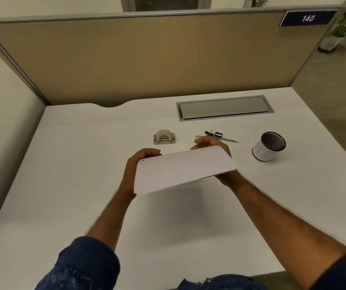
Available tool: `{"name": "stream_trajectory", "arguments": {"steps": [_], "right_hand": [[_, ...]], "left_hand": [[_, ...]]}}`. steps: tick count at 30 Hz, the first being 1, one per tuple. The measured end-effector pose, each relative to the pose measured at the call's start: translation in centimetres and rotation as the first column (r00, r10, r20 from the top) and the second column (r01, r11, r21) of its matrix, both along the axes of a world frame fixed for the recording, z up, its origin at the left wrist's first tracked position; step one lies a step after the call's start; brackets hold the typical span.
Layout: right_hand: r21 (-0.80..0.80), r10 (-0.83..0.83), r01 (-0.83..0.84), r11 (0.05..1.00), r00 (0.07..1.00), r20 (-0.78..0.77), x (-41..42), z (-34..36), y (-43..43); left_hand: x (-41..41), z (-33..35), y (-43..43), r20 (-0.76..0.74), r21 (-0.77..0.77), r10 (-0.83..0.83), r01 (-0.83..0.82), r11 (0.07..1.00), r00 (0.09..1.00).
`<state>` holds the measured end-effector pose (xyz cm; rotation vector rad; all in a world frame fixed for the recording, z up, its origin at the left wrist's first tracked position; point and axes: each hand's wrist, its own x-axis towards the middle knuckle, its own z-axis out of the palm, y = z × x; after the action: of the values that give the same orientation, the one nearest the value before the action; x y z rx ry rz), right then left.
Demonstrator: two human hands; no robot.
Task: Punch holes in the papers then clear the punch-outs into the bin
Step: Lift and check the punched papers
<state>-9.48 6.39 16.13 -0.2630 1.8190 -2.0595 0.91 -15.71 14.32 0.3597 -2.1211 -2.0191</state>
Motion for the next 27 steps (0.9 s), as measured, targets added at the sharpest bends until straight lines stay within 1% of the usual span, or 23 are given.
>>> {"name": "stream_trajectory", "arguments": {"steps": [1, 2, 4, 5, 6, 8, 9, 10, 11, 13, 14, 17, 22, 27], "right_hand": [[0.005, -0.004, 0.004, 1.0, 1.0, 0.017, -0.1, 0.1, 0.0], [0.012, -0.009, 0.008, 1.0, 1.0, 0.018, -0.1, 0.2, -0.1], [0.009, -0.022, 0.022, 1.0, 0.999, -0.023, -0.1, 0.3, -0.2], [0.026, -0.022, 0.024, 0.999, 0.996, -0.082, -0.2, 0.3, -0.2], [0.076, -0.016, 0.029, 0.997, 0.986, -0.168, -0.2, 0.2, -0.1], [0.231, 0.005, 0.075, 0.97, 0.945, -0.327, -0.7, -0.1, -0.1], [0.271, 0.005, 0.094, 0.958, 0.939, -0.343, -0.8, -0.1, -0.1], [0.271, -0.01, 0.1, 0.957, 0.949, -0.316, -0.8, 0.1, -0.3], [0.232, -0.035, 0.102, 0.967, 0.961, -0.273, -0.7, 0.2, -0.5], [0.127, -0.069, 0.097, 0.987, 0.975, -0.21, -0.5, -0.1, -0.7], [0.11, -0.082, 0.107, 0.988, 0.974, -0.209, -0.3, -0.3, -0.9], [0.146, -0.125, 0.157, 0.977, 0.97, -0.208, -0.1, -1.0, -1.1], [0.146, -0.13, 0.16, 0.976, 0.972, -0.195, 0.0, -1.8, -1.1], [0.195, -0.142, 0.159, 0.968, 0.985, -0.095, 1.0, -3.9, -0.9]], "left_hand": [[-0.1, 0.2, 0.3, 0.013, 0.037, 0.023, -0.023, 0.999, 1.0], [-0.2, 0.3, 0.5, 0.012, 0.037, 0.04, -0.041, 0.998, 0.999], [-0.2, 0.8, 0.7, -0.024, 0.031, 0.061, -0.06, 0.998, 0.998], [-0.2, 1.1, 0.8, -0.06, 0.014, 0.065, -0.064, 0.998, 0.996], [-0.3, 1.2, 0.8, -0.106, -0.016, 0.061, -0.063, 0.998, 0.993], [-0.4, 1.4, 0.9, -0.162, -0.078, 0.057, -0.07, 0.994, 0.985], [-0.6, 1.4, 0.9, -0.161, -0.135, 0.067, -0.09, 0.987, 0.985], [-0.9, 1.4, 0.9, -0.154, -0.193, 0.081, -0.111, 0.975, 0.985], [-1.0, 1.3, 1.0, -0.152, -0.216, 0.096, -0.128, 0.968, 0.984], [-1.2, 0.9, 1.2, -0.149, -0.16, 0.133, -0.156, 0.975, 0.98], [-1.2, 0.7, 1.4, -0.146, -0.132, 0.151, -0.171, 0.977, 0.978], [-1.1, -0.3, 2.1, -0.11, -0.123, 0.205, -0.218, 0.968, 0.973], [-1.0, -1.6, 2.1, -0.09, -0.152, 0.233, -0.244, 0.958, 0.968], [0.0, -3.9, 3.0, -0.022, -0.164, 0.256, -0.256, 0.953, 0.967]]}}
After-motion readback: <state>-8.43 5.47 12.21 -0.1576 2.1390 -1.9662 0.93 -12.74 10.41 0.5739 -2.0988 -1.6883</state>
